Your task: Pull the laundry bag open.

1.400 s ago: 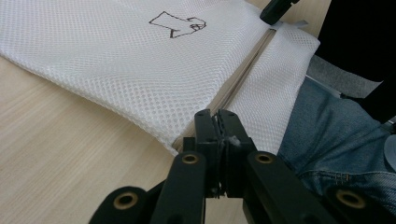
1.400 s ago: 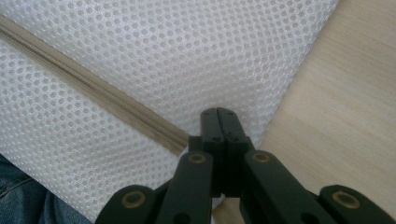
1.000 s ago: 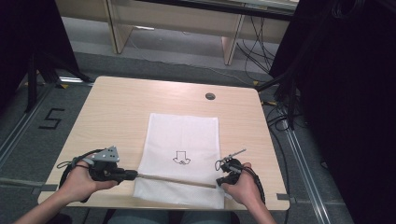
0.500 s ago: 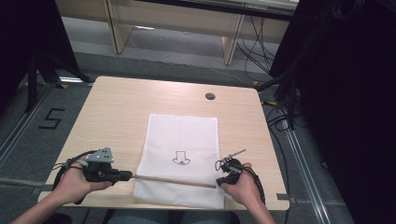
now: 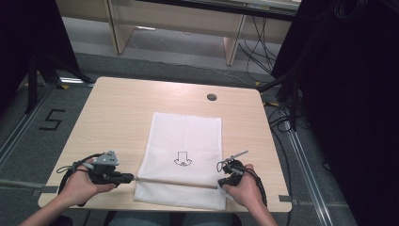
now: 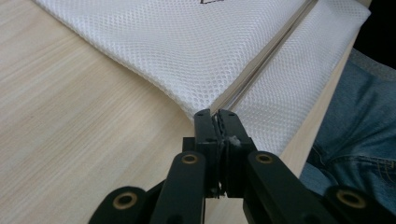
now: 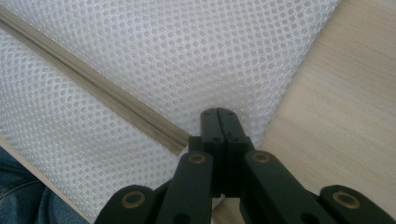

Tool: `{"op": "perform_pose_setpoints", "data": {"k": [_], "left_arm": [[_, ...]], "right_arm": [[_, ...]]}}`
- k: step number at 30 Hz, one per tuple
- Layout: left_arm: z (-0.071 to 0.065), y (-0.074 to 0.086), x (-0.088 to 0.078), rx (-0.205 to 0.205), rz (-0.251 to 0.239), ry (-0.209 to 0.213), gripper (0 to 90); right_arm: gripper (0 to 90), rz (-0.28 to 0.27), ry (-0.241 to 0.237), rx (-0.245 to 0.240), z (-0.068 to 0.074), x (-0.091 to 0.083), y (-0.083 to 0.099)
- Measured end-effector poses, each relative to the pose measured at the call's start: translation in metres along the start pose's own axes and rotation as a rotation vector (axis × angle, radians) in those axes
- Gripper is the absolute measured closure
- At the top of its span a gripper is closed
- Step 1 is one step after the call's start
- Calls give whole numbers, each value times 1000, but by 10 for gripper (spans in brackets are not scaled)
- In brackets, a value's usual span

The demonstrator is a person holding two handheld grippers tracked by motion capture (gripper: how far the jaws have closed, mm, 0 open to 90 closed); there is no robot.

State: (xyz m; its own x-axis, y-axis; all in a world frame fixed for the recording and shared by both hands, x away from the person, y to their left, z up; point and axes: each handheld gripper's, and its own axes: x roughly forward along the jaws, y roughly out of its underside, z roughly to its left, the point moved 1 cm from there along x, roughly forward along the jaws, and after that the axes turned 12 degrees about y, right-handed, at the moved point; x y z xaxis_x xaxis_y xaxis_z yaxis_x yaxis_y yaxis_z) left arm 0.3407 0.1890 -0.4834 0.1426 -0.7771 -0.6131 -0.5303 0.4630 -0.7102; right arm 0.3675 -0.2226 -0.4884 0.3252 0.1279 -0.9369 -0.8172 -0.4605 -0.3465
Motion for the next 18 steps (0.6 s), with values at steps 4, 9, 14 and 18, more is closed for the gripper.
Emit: {"op": "perform_pose_setpoints", "data": {"k": [4,9,14,18], "left_arm": [[2,0,3,4,20,-17,871],[4,0,7,21,63,-54,868],[5,0,9,14,53,-68,866],[7,1,9,20,57,-98,858]], "right_arm": [[900,-6,16,-8,1,0,-1],[900,-33,21,-21,0,2,-3],[900,-55,34,-37,1,2,-3],[898,-69,38,-42,1,2,-2]]}}
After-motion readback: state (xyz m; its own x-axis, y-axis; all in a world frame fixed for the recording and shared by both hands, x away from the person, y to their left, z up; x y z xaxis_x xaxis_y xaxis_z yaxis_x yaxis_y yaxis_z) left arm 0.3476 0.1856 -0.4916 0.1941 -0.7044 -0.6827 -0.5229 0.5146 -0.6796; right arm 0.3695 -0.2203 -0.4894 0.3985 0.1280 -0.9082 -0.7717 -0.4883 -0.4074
